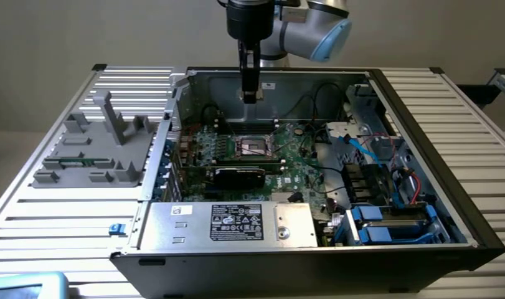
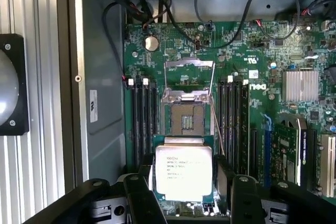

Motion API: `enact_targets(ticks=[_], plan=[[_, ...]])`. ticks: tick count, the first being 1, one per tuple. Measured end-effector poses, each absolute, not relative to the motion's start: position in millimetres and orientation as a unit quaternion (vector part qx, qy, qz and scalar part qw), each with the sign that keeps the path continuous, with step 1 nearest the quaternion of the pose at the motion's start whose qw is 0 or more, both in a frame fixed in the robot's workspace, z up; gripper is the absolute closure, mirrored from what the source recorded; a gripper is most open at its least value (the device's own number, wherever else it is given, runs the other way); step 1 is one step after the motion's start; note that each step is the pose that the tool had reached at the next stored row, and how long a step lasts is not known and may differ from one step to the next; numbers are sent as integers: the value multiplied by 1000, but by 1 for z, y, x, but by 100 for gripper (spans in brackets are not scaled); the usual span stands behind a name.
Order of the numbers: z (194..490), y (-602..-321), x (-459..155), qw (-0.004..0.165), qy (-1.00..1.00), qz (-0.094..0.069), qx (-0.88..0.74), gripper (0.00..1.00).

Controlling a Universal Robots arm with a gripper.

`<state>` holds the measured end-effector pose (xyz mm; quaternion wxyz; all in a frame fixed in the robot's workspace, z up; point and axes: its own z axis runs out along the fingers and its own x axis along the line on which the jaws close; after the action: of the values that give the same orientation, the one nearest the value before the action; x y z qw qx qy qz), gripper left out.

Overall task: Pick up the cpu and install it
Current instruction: 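Place the cpu into insertion slot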

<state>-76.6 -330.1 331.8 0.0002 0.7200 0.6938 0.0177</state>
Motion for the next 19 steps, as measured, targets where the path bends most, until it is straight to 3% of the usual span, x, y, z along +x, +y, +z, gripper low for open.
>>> enact_targets(ticks=[19], plan=[[297, -343, -76, 0, 694, 18, 720, 45]])
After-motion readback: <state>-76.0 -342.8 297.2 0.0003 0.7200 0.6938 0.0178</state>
